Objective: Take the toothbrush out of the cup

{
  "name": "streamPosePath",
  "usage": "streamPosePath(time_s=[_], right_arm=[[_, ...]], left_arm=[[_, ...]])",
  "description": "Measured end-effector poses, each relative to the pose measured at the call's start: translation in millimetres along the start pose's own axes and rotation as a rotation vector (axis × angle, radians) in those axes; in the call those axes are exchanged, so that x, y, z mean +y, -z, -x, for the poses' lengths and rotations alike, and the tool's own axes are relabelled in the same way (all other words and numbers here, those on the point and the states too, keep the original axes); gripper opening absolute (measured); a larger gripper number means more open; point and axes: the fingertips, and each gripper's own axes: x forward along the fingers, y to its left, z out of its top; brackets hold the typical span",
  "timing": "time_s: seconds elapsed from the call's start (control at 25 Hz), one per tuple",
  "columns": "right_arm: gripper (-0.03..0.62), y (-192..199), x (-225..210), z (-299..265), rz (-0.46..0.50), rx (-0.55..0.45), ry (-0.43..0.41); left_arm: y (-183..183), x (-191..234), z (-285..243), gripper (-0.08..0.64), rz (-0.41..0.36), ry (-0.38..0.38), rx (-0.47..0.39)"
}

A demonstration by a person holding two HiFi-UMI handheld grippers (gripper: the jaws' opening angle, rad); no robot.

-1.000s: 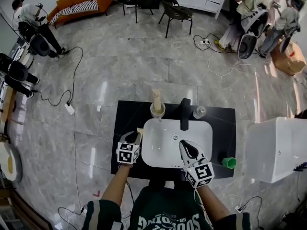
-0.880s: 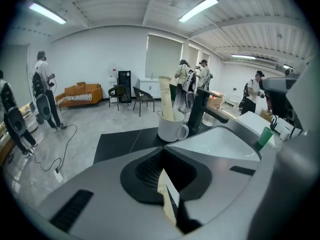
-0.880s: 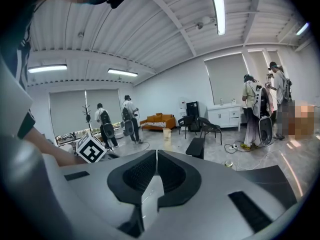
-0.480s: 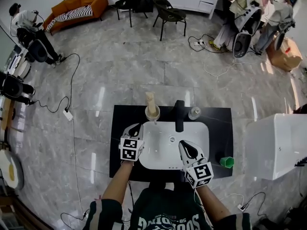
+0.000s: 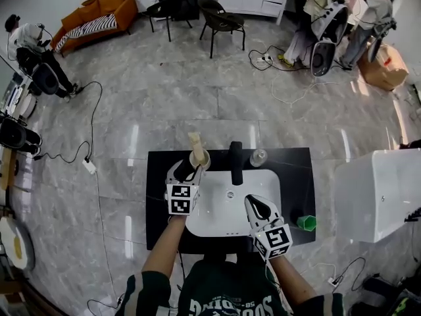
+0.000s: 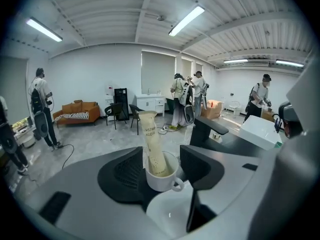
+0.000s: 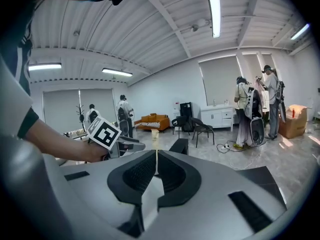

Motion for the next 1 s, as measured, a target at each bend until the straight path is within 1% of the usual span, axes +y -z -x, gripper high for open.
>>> streamPosePath(time_s=[0.08, 0.12, 0.28, 0.4, 0.68, 1.0], right_arm=[[0.041, 1, -5, 2, -0.003, 0.004, 0.004], [0.041, 2, -7, 3, -0.006, 0.007, 0.006], [0.041, 3, -14, 3, -0.01, 0.01, 0.012], [0.041, 2, -21, 3, -0.015, 0.011, 0.009], [0.041, 2, -38, -1, -0.018, 0.027, 0.012], [0.041, 4, -56, -7, -0.029, 0.04, 0.023]], left_arm=[[-7, 2, -5, 0.251, 0.002, -0.028, -0.017], [-10, 3, -8, 0.258, 0.003, -0.041, -0.024], [-17, 4, -22, 0.258, 0.017, -0.066, -0.029], [-18, 6, -34, 0.258, 0.047, -0.086, -0.028], [-17, 10, -60, 0.259, 0.092, -0.099, 0.013], [-11, 18, -88, 0.258, 0.107, -0.114, 0.062]])
